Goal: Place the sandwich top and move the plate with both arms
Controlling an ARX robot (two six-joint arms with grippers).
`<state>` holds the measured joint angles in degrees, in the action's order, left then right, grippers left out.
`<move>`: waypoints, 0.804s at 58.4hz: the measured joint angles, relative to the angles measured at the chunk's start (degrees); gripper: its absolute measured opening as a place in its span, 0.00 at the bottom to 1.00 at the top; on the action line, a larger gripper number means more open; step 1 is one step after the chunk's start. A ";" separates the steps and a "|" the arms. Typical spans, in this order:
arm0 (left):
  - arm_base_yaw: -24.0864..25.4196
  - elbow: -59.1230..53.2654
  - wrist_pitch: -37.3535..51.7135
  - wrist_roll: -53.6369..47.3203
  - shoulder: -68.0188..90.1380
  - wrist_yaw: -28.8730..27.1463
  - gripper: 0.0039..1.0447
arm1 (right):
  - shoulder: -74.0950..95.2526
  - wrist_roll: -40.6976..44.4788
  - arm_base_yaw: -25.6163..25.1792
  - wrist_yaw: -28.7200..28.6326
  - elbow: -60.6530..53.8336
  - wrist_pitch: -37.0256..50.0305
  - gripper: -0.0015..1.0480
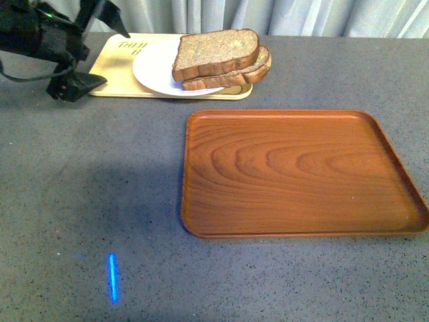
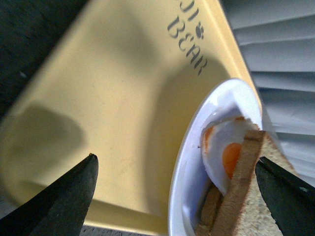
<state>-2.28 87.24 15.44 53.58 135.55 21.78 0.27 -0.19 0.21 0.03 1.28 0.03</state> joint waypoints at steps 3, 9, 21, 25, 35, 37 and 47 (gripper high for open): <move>1.05 -3.10 2.47 0.02 -2.67 0.98 0.91 | 0.00 0.00 0.00 -0.02 0.00 0.00 0.91; 2.47 -10.03 8.33 0.17 -8.98 2.14 0.92 | 0.00 0.00 -0.02 -0.02 0.00 0.00 0.91; 2.45 -35.39 44.19 -33.07 -24.85 -21.16 0.61 | 0.00 0.00 0.00 -0.02 0.00 0.00 0.91; 2.45 -41.53 48.24 -42.21 -28.98 -21.79 0.51 | 0.00 0.00 -0.02 -0.02 0.00 0.00 0.91; 2.40 -54.93 50.95 -50.73 -35.98 -21.77 0.22 | 0.00 0.00 -0.02 -0.04 0.00 0.00 0.91; 2.40 -56.78 51.19 -51.25 -37.29 -21.77 0.17 | 0.00 0.00 -0.02 -0.02 0.00 0.00 0.91; 2.40 -65.09 52.02 -52.48 -45.59 -21.77 0.01 | 0.00 0.00 -0.02 -0.04 0.00 0.00 0.91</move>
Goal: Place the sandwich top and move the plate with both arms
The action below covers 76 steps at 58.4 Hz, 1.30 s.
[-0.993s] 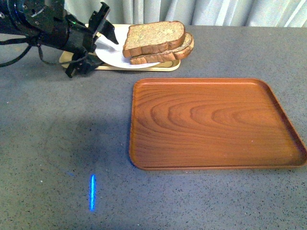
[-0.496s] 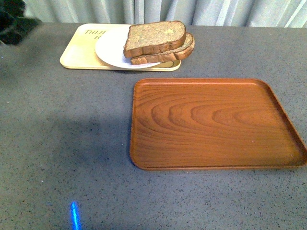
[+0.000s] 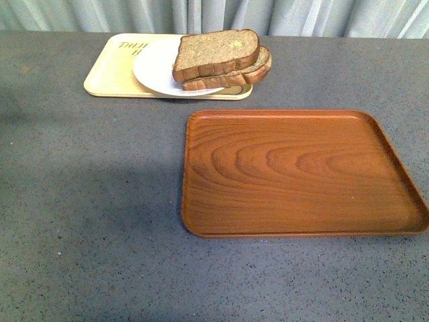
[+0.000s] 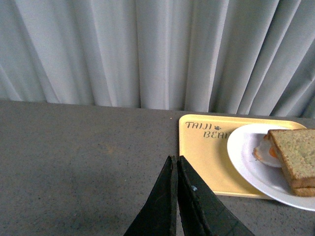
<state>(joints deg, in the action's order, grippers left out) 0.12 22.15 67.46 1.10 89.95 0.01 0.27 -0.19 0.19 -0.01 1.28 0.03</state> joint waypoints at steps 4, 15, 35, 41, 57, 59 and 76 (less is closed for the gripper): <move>0.00 -2.45 0.00 -0.11 -2.36 -0.02 0.01 | 0.00 0.00 0.00 0.02 0.00 0.00 0.91; 0.00 -8.98 -1.81 -0.26 -10.58 0.00 0.01 | 0.00 0.00 0.02 0.00 0.00 0.00 0.91; 0.00 -16.39 -9.60 -0.46 -25.53 0.00 0.01 | 0.00 0.00 0.02 0.00 -0.02 0.00 0.91; 0.00 -17.88 -12.81 -0.46 -30.21 0.00 0.01 | 0.00 0.00 0.00 0.00 0.00 0.00 0.91; 0.00 -20.39 -22.47 -0.48 -42.53 -0.02 0.01 | 0.00 0.00 0.00 0.00 -0.02 0.00 0.91; 0.00 -20.59 -23.63 -0.48 -43.91 -0.02 0.01 | 0.00 0.00 0.02 0.02 0.00 0.00 0.91; 0.00 -21.27 -34.18 -0.48 -55.87 -0.02 0.01 | 0.00 0.00 0.02 0.00 -0.02 0.00 0.91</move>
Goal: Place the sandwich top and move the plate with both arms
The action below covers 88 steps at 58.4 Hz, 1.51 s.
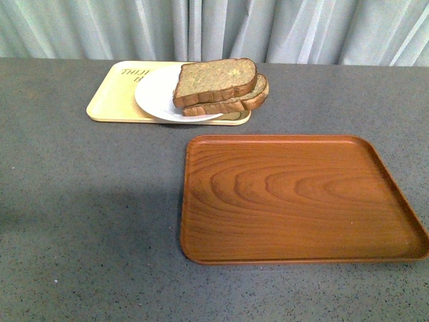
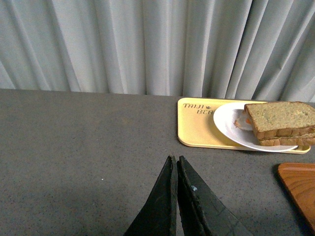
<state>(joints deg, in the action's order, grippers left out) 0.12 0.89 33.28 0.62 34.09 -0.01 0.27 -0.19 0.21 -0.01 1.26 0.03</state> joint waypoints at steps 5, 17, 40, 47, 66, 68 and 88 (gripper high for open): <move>0.00 0.00 -2.82 -0.02 -3.10 0.00 0.01 | 0.00 0.00 -0.02 0.00 0.02 0.00 0.91; 0.00 -0.02 -9.75 0.00 -10.45 0.00 0.01 | 0.00 0.00 -0.02 0.02 0.00 0.00 0.91; 0.00 -0.02 -18.47 0.00 -19.32 0.00 0.01 | 0.00 0.00 -0.02 0.00 0.02 0.00 0.91; 0.00 -0.02 -20.20 -0.02 -21.09 0.00 0.01 | 0.00 0.00 -0.02 0.00 0.02 0.00 0.91; -0.02 -0.02 -32.52 -0.02 -31.65 0.00 0.01 | 0.00 0.00 -0.02 0.02 0.02 0.00 0.91; -0.02 0.00 -32.89 -0.04 -32.98 0.00 0.01 | 0.00 0.00 -0.02 0.02 0.02 0.00 0.91; -0.07 -0.02 -33.29 -0.02 -33.18 0.00 0.27 | 0.00 0.00 -0.02 0.00 0.00 -0.02 0.91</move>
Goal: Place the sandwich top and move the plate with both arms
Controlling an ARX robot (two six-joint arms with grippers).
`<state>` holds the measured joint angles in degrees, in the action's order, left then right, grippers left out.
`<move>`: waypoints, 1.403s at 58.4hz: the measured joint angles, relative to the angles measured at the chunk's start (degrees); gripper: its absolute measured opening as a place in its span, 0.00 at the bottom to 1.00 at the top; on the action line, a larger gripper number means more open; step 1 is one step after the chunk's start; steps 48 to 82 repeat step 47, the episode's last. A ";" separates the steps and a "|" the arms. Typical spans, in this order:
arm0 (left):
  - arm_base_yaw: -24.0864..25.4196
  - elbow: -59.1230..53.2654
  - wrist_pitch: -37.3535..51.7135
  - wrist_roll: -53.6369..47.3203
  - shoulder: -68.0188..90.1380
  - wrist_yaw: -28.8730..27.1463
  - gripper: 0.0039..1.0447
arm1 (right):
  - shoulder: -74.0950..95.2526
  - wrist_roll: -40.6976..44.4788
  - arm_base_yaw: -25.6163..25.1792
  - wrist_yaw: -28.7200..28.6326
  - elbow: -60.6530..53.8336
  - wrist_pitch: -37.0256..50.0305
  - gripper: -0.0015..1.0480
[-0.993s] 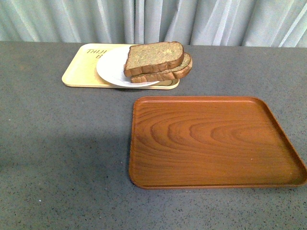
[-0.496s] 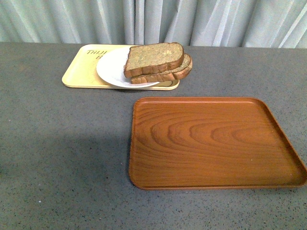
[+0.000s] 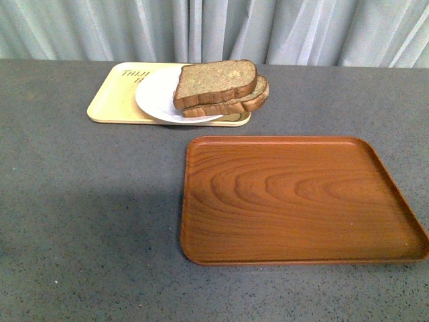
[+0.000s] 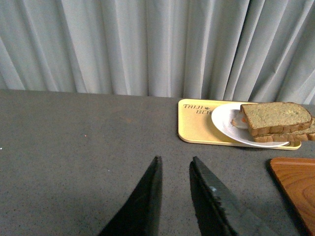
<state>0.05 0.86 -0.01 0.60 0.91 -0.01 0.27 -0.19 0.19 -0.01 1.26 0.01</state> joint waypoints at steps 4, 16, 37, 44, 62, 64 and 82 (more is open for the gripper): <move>0.00 0.00 0.00 0.00 0.00 0.00 0.39 | 0.00 0.00 0.00 0.02 0.02 0.00 0.91; 0.00 0.00 0.00 -0.02 0.00 -0.02 0.84 | 0.00 0.00 0.00 0.02 0.02 0.00 0.91; 0.00 0.00 0.00 -0.13 0.00 -0.02 0.92 | 0.00 0.00 0.00 0.02 0.00 0.00 0.91; 0.00 0.00 0.00 -0.13 0.00 -0.02 0.92 | 0.00 0.00 0.00 0.00 0.02 0.00 0.91; 0.00 0.00 0.00 -0.13 0.00 0.00 0.92 | 0.00 0.00 0.02 0.00 0.00 0.00 0.91; 0.00 0.00 0.00 -0.13 0.00 0.00 0.92 | 0.00 0.00 0.02 0.00 0.00 0.00 0.91; 0.00 0.00 0.00 -0.13 0.00 0.00 0.92 | 0.00 0.00 0.02 0.00 0.00 0.00 0.91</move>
